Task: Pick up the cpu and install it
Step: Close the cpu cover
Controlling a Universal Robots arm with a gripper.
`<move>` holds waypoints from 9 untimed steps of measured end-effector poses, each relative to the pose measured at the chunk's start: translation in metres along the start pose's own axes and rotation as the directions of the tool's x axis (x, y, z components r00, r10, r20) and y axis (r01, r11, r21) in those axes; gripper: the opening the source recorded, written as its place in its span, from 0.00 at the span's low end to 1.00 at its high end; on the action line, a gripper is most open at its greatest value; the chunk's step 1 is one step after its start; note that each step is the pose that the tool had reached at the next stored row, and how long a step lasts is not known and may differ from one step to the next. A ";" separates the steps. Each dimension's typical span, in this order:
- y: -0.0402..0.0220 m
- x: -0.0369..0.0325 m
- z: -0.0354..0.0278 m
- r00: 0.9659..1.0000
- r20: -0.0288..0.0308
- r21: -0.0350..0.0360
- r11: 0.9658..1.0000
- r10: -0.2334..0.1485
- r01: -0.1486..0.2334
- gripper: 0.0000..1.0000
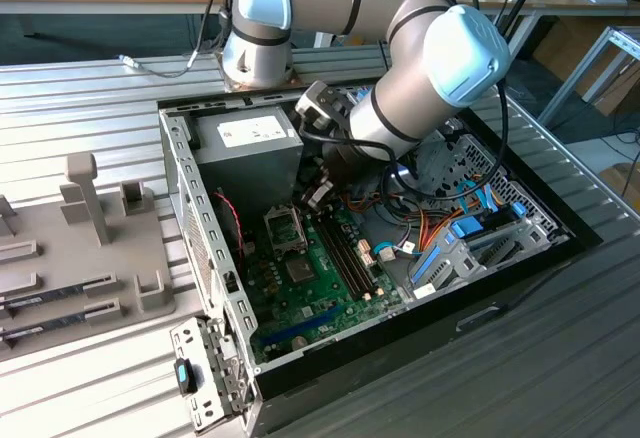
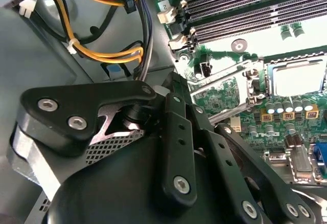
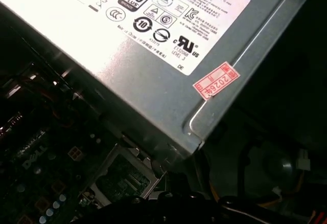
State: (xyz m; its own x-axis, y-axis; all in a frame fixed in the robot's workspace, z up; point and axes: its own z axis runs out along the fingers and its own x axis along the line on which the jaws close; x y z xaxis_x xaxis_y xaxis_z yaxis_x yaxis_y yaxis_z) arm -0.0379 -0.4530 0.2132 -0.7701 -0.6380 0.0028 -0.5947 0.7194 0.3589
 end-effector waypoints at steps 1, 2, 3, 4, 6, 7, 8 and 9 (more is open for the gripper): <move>-0.0004 0.0000 0.0007 1.000 0.000 -0.001 1.000 0.000 0.000 0.11; -0.0009 0.0000 0.0022 1.000 0.001 -0.004 1.000 0.000 0.000 0.11; -0.0015 -0.0001 0.0037 1.000 0.002 -0.006 1.000 0.000 0.000 0.11; -0.0019 -0.0001 0.0047 1.000 0.002 -0.007 1.000 -0.001 0.001 0.11; -0.0028 0.0000 0.0070 1.000 0.004 -0.009 1.000 -0.001 0.001 0.11; -0.0031 0.0000 0.0077 1.000 0.004 -0.010 1.000 -0.001 0.002 0.11; -0.0036 -0.0001 0.0090 1.000 0.006 -0.012 1.000 -0.002 0.002 0.11; -0.0038 0.0000 0.0095 1.000 0.008 -0.014 1.000 -0.003 0.003 0.11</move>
State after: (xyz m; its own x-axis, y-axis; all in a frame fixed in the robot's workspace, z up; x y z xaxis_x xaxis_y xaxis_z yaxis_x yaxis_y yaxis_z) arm -0.0378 -0.4531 0.2030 -0.7702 -0.6378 -0.0053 -0.5935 0.7137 0.3720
